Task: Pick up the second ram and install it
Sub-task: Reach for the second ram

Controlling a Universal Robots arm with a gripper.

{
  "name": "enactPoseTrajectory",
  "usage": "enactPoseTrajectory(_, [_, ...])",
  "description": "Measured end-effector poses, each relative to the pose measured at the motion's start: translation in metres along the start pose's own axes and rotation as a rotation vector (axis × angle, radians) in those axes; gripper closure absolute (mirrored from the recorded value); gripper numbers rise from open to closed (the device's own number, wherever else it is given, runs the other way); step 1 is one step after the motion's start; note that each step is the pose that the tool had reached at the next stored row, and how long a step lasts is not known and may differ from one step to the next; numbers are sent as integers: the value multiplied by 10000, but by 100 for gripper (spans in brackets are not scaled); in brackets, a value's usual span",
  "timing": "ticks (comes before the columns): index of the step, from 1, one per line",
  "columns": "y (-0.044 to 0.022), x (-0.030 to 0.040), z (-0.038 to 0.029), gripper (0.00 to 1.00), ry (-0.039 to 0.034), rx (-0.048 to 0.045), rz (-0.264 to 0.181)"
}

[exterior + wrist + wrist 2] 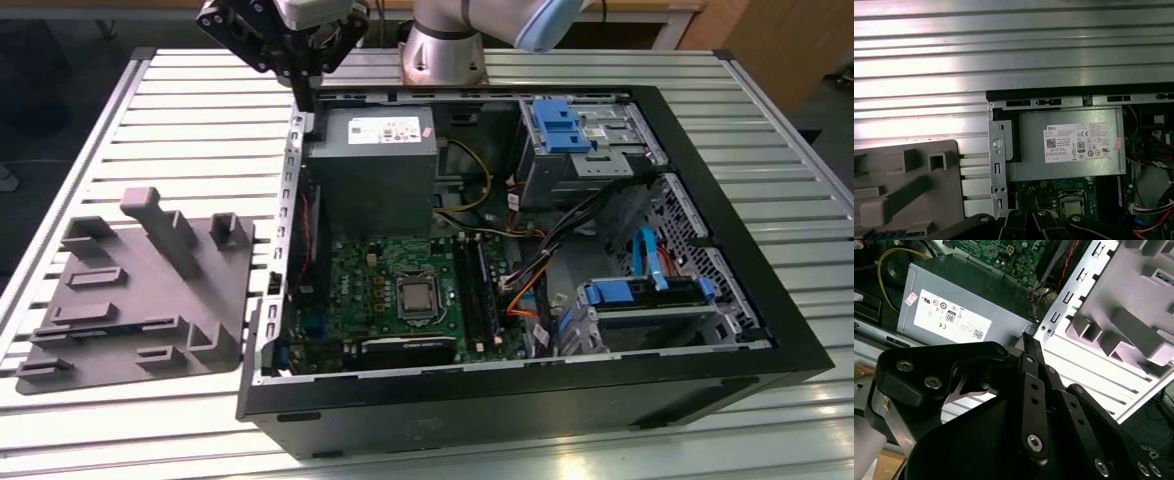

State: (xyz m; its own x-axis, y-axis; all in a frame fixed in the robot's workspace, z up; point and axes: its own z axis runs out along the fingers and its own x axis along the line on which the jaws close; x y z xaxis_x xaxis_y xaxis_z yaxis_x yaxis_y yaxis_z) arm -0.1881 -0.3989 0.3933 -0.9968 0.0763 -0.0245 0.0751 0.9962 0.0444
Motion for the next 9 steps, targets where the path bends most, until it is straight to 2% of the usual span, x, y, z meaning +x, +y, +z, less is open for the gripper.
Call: enactPoseTrajectory(9, [-7,95,-3,89,0,0,-1])
